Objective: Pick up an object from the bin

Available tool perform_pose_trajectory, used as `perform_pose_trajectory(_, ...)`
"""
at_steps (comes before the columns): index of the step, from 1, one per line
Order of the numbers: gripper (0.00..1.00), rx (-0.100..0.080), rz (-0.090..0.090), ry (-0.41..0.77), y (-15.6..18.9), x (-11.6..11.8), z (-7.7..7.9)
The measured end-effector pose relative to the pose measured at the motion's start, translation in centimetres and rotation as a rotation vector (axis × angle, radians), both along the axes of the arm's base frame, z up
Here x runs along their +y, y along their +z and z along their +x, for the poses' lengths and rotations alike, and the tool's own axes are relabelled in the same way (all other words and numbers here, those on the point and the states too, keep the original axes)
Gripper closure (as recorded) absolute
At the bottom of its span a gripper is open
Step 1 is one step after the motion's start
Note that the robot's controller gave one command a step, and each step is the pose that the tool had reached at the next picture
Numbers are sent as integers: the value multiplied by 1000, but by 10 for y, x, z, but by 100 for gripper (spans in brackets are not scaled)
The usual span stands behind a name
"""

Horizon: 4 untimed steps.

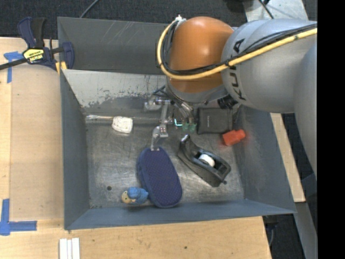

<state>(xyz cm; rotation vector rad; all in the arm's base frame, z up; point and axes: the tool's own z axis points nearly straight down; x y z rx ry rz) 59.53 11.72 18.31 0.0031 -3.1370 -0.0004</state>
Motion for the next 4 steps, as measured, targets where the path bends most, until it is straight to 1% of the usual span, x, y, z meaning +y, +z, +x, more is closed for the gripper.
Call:
perform_pose_trajectory(1, 0, -16, 5, 166, -96, -21, 1)
perform_pose_trajectory(2, 0, -15, 1, 299, -80, -13, -57)
perform_pose_trajectory(3, 0, -16, 1, 410, -81, -6, -55)
perform_pose_trajectory(4, 0, 0, -2, 471, -106, 0, -46)
